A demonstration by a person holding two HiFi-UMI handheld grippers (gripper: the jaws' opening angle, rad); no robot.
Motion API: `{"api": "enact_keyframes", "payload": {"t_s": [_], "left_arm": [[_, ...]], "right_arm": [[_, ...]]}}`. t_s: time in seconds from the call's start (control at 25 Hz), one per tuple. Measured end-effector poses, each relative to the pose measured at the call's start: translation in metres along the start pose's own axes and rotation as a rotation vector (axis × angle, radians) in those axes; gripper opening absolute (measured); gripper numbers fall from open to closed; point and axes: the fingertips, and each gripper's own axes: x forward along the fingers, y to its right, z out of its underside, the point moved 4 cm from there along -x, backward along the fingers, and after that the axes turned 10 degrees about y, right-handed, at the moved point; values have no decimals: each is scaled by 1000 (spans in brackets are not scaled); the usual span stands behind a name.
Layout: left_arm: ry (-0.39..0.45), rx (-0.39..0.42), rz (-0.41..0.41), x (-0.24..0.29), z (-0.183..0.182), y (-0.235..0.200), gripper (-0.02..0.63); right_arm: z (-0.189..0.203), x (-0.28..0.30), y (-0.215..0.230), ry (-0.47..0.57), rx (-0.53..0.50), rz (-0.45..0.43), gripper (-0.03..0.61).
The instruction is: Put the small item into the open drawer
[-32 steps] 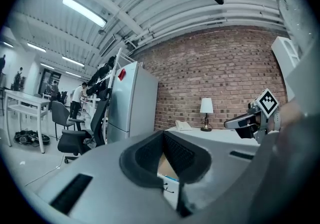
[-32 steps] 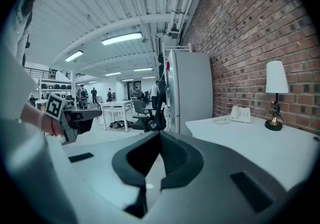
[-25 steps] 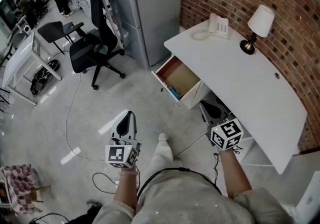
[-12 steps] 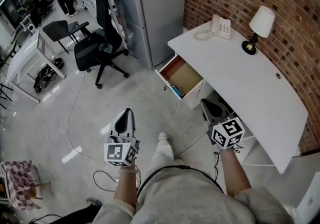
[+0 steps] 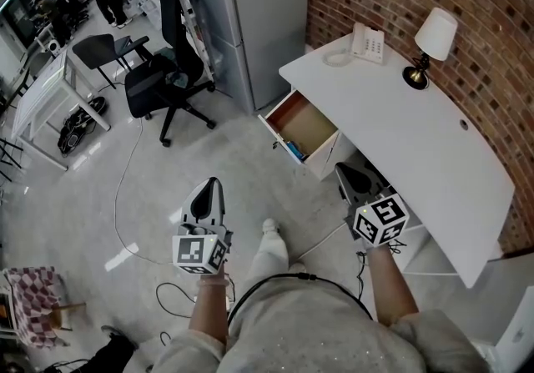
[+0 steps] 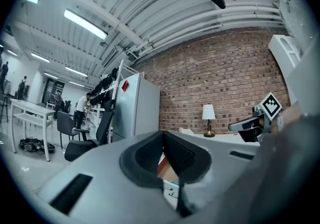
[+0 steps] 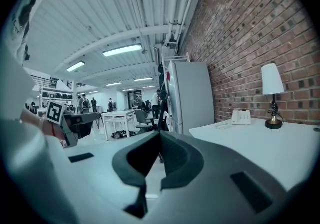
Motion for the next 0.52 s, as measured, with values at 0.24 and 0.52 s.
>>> {"api": "enact_keyframes", "payload": {"t_s": [0.24, 0.52], "left_arm": [[-7, 3, 9, 4, 3, 1, 5], [-10, 2, 14, 11, 8, 2, 5]], "right_arm": [[2, -1, 4, 1, 15, 7, 5], [7, 2, 11, -1, 25, 13, 5]]}}
